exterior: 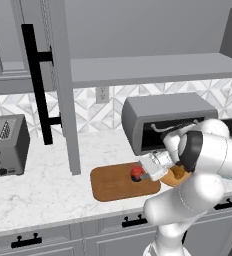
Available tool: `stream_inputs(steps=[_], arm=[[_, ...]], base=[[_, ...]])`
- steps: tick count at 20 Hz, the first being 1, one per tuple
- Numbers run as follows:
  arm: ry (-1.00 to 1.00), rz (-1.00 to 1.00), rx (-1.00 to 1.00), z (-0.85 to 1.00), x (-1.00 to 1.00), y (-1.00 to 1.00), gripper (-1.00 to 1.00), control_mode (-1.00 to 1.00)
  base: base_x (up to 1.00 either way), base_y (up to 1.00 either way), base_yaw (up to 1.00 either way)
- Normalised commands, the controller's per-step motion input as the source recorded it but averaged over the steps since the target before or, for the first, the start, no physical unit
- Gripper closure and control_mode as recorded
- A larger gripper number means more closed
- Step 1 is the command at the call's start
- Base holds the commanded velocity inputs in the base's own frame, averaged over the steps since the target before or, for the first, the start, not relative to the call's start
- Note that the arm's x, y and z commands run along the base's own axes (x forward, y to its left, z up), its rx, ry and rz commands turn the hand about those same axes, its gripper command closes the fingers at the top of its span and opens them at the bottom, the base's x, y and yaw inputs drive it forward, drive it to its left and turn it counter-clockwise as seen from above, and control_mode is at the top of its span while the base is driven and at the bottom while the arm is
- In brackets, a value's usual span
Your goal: From the different types of pastries on the counter, select a croissant and place it on the cutting board. Then retrieve a jar of jam from the cabinet and place it alongside the croissant on the cutting board.
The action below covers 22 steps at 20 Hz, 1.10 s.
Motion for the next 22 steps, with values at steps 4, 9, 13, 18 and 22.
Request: stream_inputs(steps=[4, 9, 13, 18, 22], arm=[[-0.02, -0.03, 0.05, 0.0, 0.11, 0.0, -1.0, -1.0], [0.0, 0.01, 0.14, 0.36, 0.29, -0.31, -1.0, -1.0], [-0.01, 0.15, 0.15, 0.48, 0.0, -0.56, -1.0, -1.0], [-0.28, 0.08, -0.08, 0.53, 0.0, -0.21, -1.0, -1.0], [-0.41, 0.04, -0.19, 0.39, -0.04, -0.11, -1.0, -1.0]], base=[[0.0, 0.0, 0.0], [0.0, 0.0, 0.0], [0.0, 0.0, 0.0], [0.0, 0.0, 0.0], [0.0, 0.0, 0.0]])
